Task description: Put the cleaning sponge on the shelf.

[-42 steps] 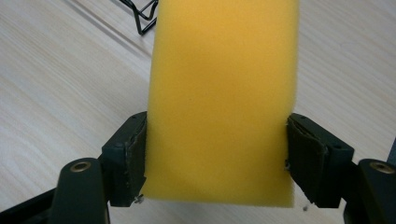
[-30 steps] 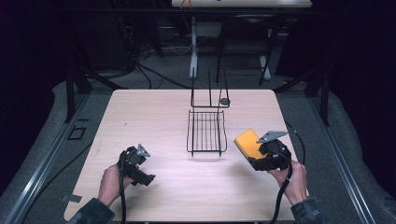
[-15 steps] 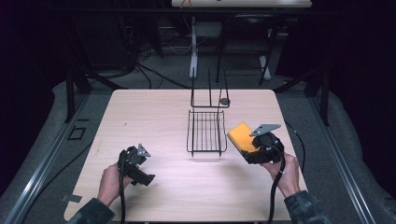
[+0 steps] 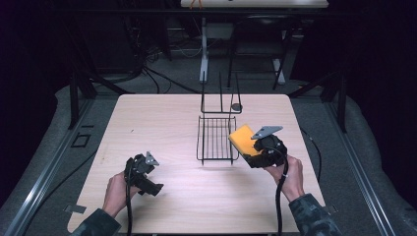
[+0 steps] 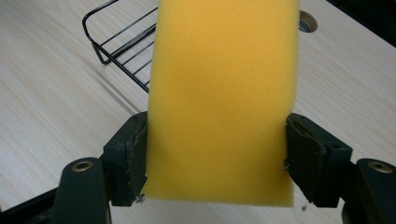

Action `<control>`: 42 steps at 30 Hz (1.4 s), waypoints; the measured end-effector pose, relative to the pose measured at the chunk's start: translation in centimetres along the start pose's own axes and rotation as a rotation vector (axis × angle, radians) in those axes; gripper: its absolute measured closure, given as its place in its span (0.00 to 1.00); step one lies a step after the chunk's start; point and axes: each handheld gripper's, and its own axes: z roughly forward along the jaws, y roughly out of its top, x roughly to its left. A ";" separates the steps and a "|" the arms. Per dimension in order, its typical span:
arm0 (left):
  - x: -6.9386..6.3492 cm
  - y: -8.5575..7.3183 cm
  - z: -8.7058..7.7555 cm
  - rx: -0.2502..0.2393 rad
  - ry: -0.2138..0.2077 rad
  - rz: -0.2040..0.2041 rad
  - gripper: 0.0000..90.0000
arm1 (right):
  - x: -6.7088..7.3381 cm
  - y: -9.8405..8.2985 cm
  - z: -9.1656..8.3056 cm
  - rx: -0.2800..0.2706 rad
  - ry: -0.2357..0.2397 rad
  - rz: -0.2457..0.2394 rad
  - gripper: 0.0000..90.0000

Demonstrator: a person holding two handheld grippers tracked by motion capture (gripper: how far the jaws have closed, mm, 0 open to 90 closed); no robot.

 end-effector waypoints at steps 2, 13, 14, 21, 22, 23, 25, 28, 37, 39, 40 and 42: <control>0.0 0.1 0.1 0.002 0.000 0.005 0.02 | 0.2 0.3 0.3 -0.001 0.006 -0.003 0.32; 0.0 0.0 0.0 -0.002 -0.001 0.002 0.02 | 0.8 1.4 1.6 -0.005 0.028 -0.012 0.32; 0.0 0.0 0.0 -0.002 -0.002 0.003 0.02 | 0.8 1.5 1.7 -0.011 0.027 -0.012 0.32; 0.0 0.1 0.0 -0.003 -0.003 0.006 0.02 | 1.2 2.0 2.6 -0.016 0.032 -0.018 0.32; 0.0 0.1 0.0 -0.003 -0.003 0.006 0.02 | 1.2 2.0 2.6 -0.016 0.032 -0.017 0.32; 0.0 0.1 0.0 -0.004 -0.003 0.007 0.02 | 1.2 2.1 2.7 -0.018 0.033 -0.016 0.32; 0.0 0.1 0.0 -0.005 -0.002 0.004 0.02 | 1.3 2.2 3.0 -0.017 0.035 -0.017 0.32; 0.0 0.0 -0.1 -0.006 -0.003 0.004 0.02 | 1.4 2.4 3.4 -0.020 0.035 -0.017 0.32; 0.0 0.0 -0.1 -0.007 -0.002 0.007 0.02 | 1.7 3.0 4.9 -0.029 0.039 -0.008 0.32; 0.0 0.1 -0.1 -0.005 -0.003 0.007 0.02 | 1.8 3.1 5.4 -0.030 0.040 -0.012 0.32; 0.0 0.1 -0.1 -0.004 -0.004 0.009 0.02 | 1.9 3.2 5.5 -0.028 0.041 -0.011 0.32; 0.0 0.1 -0.1 -0.004 -0.004 0.009 0.02 | 2.1 3.4 6.0 -0.026 0.042 -0.012 0.32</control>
